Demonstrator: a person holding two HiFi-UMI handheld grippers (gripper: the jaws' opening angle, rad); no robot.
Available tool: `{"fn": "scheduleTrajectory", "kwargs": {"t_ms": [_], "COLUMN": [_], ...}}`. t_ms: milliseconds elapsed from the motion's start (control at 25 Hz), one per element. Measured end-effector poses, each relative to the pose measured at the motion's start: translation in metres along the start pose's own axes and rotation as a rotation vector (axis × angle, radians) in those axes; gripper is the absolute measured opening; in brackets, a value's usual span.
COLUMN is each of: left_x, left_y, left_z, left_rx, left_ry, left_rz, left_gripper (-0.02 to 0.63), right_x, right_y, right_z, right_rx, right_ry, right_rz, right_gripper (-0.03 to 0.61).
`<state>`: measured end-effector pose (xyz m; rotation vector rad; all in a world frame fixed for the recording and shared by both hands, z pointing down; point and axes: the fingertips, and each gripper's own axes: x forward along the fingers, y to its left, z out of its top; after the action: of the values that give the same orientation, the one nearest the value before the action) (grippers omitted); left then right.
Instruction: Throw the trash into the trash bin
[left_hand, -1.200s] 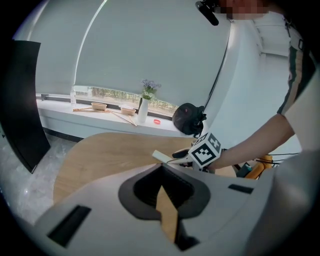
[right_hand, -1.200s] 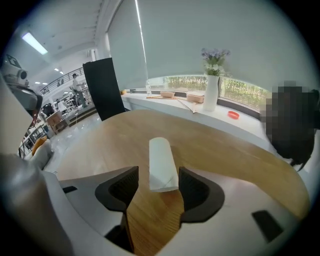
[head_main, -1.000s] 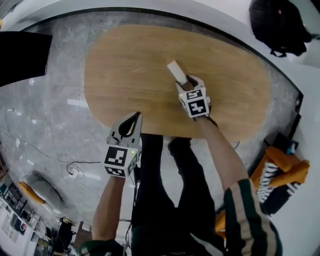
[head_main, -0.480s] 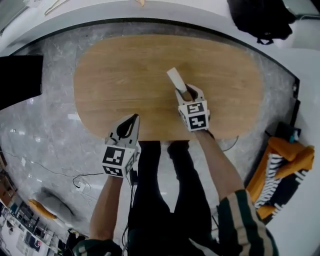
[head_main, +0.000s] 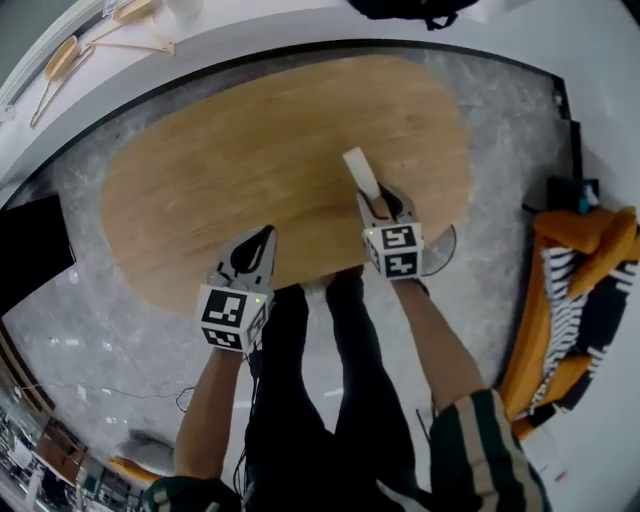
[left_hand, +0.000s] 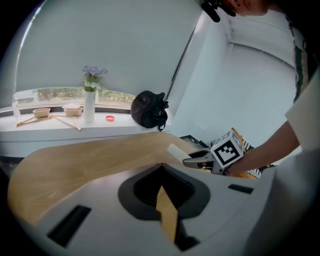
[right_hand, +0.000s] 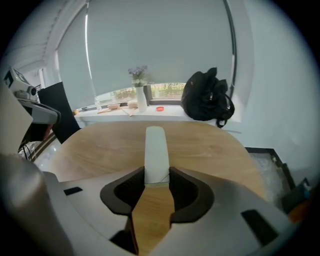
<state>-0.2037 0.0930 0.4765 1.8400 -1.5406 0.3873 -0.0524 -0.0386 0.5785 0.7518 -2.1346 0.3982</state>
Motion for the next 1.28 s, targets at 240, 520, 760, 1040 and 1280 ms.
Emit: {"fn": "scheduleTrajectory", "kwargs": {"t_ms": [240, 520, 760, 1040, 1280], "left_x": [0.061, 0.113, 0.144, 0.18, 0.198], "left_y": [-0.079, -0.169, -0.225, -0.274, -0.293], "left_z": [0.007, 0.005, -0.003, -0.025, -0.05], "left_rx": [0.114, 0.206, 0.267, 0.325, 0.352], "left_ry": [0.045, 0.097, 0.137, 0.175, 0.196], "left_rz": [-0.144, -0.27, -0.331, -0.38, -0.391], "left_gripper": [-0.002, -0.002, -0.002, -0.002, -0.002], "right_x": [-0.058, -0.115, -0.146, -0.14, -0.113], "right_y": [-0.084, -0.157, -0.19, -0.208, -0.202], "right_z": [-0.068, -0.16, -0.217, -0.276, -0.336], "right_rx": [0.137, 0.3, 0.384, 0.496, 0.579], "right_ry": [-0.006, 0.017, 0.033, 0.065, 0.136], "right_rz": [-0.147, -0.279, -0.335, -0.342, -0.285], "right_gripper": [0.146, 0.146, 0.146, 0.146, 0.147]}}
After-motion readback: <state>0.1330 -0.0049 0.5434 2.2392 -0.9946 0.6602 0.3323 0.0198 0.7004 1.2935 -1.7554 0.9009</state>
